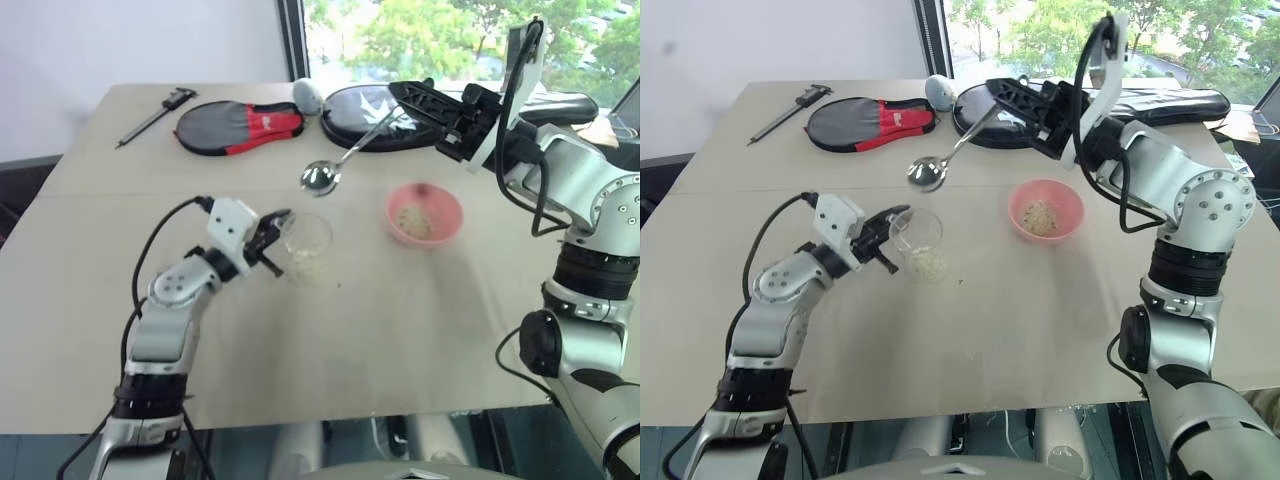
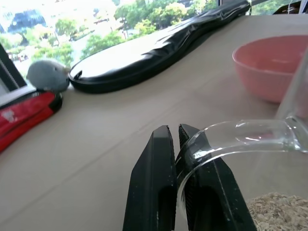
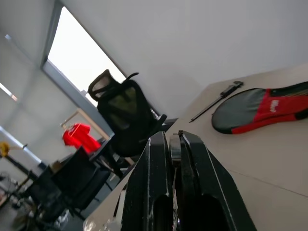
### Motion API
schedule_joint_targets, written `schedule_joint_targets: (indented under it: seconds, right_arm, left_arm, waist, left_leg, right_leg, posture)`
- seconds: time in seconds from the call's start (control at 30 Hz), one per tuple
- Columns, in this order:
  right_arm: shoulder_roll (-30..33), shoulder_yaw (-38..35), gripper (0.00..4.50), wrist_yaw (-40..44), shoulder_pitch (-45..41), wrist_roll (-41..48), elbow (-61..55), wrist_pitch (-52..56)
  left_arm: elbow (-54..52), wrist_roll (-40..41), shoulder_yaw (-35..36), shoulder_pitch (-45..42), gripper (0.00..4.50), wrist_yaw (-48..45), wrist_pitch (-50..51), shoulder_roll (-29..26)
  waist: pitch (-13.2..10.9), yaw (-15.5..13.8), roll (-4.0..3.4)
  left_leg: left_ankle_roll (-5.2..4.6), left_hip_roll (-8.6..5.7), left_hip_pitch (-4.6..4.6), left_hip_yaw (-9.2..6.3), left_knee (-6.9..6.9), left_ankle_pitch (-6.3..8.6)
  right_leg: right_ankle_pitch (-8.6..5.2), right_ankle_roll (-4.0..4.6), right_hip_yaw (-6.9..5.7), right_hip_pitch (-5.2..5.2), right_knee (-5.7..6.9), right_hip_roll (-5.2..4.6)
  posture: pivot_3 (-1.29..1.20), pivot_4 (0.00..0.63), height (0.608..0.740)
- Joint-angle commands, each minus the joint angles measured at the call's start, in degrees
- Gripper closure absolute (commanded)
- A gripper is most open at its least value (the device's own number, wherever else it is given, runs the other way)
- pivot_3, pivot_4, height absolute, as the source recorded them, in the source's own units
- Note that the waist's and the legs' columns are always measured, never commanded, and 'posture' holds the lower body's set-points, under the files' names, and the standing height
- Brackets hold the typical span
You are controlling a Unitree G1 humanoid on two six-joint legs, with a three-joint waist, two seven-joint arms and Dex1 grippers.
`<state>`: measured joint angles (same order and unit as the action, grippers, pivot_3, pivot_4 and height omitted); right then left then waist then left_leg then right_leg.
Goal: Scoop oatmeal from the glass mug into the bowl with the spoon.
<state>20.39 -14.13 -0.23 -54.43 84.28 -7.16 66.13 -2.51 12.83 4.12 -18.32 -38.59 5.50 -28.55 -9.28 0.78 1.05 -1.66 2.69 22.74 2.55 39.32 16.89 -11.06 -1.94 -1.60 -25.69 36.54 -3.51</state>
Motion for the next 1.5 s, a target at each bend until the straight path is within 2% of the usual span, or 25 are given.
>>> schedule_joint_targets:
  seconds: [0.03,0.1,0.2,0.4,0.73,0.9,1.0,1.1,1.23,1.5]
  right_arm:
    - [3.0,4.6,4.5,6.0,0.6,-6.1,-3.6,-0.4]
    - [4.0,6.4,4.5,8.3,0.8,-8.9,-4.2,-1.3]
    - [5.9,11.4,4.5,12.2,0.8,-17.8,-6.2,-4.4]
    - [5.3,20.4,4.5,17.6,2.5,-30.9,-9.6,-10.6]
    - [3.3,28.3,4.5,22.3,8.5,-44.0,-12.2,-16.1]
    - [0.3,26.8,4.5,22.3,10.0,-43.8,-12.9,-14.1]
    - [-5.2,20.9,4.5,17.1,10.6,-36.9,-12.6,-7.2]
    - [-8.1,15.4,4.5,13.2,9.2,-33.8,-11.1,-2.4]
    - [-8.3,9.7,4.5,11.0,6.4,-31.0,-9.0,1.6]
    - [-7.3,3.0,4.5,7.7,3.5,-27.3,-7.3,5.8]
  left_arm:
    - [3.2,-1.0,-0.6,-3.9,4.42,-1.1,-4.8,0.3]
    - [5.1,-1.7,-1.3,-5.4,4.42,-1.9,-6.4,0.2]
    - [7.5,-1.9,-1.8,-7.5,4.42,-2.9,-7.9,0.5]
    - [10.1,-2.2,-2.5,-9.2,4.42,-4.1,-9.4,0.9]
    - [11.3,-2.2,-2.9,-9.4,4.42,-5.2,-10.3,1.0]
    - [11.4,-2.1,-3.2,-9.3,4.42,-5.6,-10.5,1.1]
    - [12.0,-2.3,-3.4,-9.1,4.42,-5.6,-11.0,1.3]
    - [12.4,-2.5,-3.6,-9.0,4.42,-5.4,-11.4,1.5]
    - [13.0,-2.9,-4.0,-8.8,4.42,-5.3,-12.3,1.9]
    - [14.5,-3.2,-4.4,-9.0,4.42,-5.2,-13.5,2.8]
  waist:
    - [0.0,0.1,0.01]
    - [0.0,0.0,0.01]
    - [0.0,-0.1,-0.01]
    - [0.0,0.0,0.0]
    - [0.0,-0.1,0.01]
    - [0.0,-0.1,0.01]
    - [0.0,-0.1,0.01]
    - [0.0,-0.1,0.01]
    - [0.0,-0.2,0.01]
    - [0.0,-0.1,0.01]
  left_leg:
    - [0.0,0.0,0.0,0.01,0.0,0.0]
    - [0.0,0.0,0.01,0.01,0.0,0.0]
    - [0.0,0.0,0.04,0.02,0.0,0.0]
    - [0.0,0.0,0.06,-0.01,0.0,0.0]
    - [0.01,0.0,0.08,0.0,0.01,0.0]
    - [0.01,0.0,0.07,-0.01,0.02,-0.01]
    - [0.02,0.0,0.06,-0.01,0.03,-0.01]
    - [0.04,0.0,0.05,-0.01,0.04,-0.02]
    - [0.03,-0.01,0.05,0.0,0.09,-0.02]
    - [0.02,-0.01,0.03,-0.01,0.08,-0.01]
  right_leg:
    - [0.0,0.0,0.0,0.0,-0.02,0.0]
    - [0.0,0.0,0.0,0.0,-0.03,0.0]
    - [0.0,-0.01,0.0,-0.01,-0.06,-0.01]
    - [0.0,-0.01,-0.03,-0.02,-0.1,0.0]
    - [0.0,-0.02,-0.05,-0.01,-0.14,-0.01]
    - [0.0,-0.02,-0.05,-0.01,-0.09,0.0]
    - [0.0,-0.01,-0.05,-0.01,-0.07,-0.01]
    - [0.0,-0.01,-0.05,-0.01,-0.02,-0.01]
    - [0.0,-0.01,-0.05,0.0,0.0,-0.02]
    - [0.0,-0.01,-0.04,0.0,0.03,-0.02]
  posture:
    - [0.0,0.15,0.74]
    - [0.0,0.15,0.74]
    - [0.0,0.15,0.74]
    - [0.0,0.15,0.74]
    - [0.0,0.15,0.74]
    - [0.0,0.15,0.74]
    - [0.0,0.15,0.74]
    - [0.0,0.15,0.74]
    - [0.0,0.15,0.74]
    - [0.0,0.15,0.74]
